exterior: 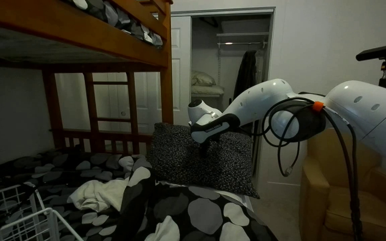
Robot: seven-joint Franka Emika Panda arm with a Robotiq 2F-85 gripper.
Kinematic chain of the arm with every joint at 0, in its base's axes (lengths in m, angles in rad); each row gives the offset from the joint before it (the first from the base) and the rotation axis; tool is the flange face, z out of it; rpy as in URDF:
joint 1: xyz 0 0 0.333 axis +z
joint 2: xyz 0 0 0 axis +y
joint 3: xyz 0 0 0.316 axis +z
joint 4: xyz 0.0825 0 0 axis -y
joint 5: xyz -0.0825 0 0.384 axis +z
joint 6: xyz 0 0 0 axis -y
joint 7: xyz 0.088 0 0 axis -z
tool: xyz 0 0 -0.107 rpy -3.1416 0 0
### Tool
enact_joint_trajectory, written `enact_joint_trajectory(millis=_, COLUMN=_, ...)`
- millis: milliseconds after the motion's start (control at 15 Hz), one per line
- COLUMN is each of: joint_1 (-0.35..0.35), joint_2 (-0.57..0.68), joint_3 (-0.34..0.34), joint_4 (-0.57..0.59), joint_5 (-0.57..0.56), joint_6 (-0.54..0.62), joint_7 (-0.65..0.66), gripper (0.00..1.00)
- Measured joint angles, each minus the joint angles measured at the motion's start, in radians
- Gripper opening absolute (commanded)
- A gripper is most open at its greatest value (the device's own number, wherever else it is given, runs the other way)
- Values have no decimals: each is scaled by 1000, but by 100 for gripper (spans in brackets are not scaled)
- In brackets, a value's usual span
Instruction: Pick up the black pillow and put it on the white rack
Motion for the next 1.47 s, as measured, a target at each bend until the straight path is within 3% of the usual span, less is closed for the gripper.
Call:
enact_joint_trajectory(millis=267, joint_1=-13, joint_2=27, joint_3=-3, joint_4=9, joint_5=8, joint_6=89, joint_7=32, gripper=100)
enact_joint_trajectory(millis=333, joint_1=-16, joint_2=38, joint_3=-3, joint_4=16, joint_5=11, joint_6=119, joint_7=45, gripper=80)
enact_joint_trajectory(millis=600, joint_1=-18, joint_2=85, joint_3=-16, joint_4=58, joint_5=14, joint_6=187, joint_7=127, gripper=49)
enact_joint_trajectory(millis=1067, joint_1=-16, joint_2=103, joint_3=-29, joint_4=92, joint_5=24, joint_6=191, joint_7=207, gripper=1)
enact_joint_trajectory(millis=1467, joint_1=-10, joint_2=106, joint_3=-44, joint_4=99, joint_5=25, joint_6=191, joint_7=264, gripper=1)
